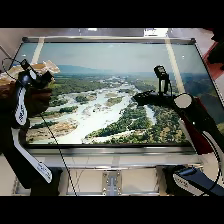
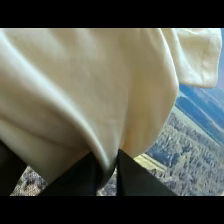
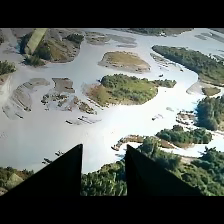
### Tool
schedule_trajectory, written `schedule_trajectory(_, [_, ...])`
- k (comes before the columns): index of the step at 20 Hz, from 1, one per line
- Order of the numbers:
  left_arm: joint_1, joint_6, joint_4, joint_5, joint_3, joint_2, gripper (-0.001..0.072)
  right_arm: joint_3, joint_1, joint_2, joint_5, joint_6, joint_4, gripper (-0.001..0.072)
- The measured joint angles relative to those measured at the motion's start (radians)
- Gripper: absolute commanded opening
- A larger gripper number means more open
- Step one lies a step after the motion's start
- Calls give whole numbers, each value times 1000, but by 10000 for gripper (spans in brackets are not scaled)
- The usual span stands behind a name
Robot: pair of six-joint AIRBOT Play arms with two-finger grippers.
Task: Fold the shirts.
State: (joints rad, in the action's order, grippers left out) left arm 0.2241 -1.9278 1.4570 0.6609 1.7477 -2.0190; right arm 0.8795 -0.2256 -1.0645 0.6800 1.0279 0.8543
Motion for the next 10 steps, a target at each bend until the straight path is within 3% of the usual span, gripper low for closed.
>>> schedule_trajectory(5, [0,60,-95,-53,29,-15,9,0,0,0,-14,0,-1,314])
schedule_trajectory(7, [0,150,-187,-37,82,-18,9,0,0,0,-19,0,-1,314])
schedule_trajectory(10, [-16,353,-394,87,214,-18,9,0,0,0,-45,0,0,314])
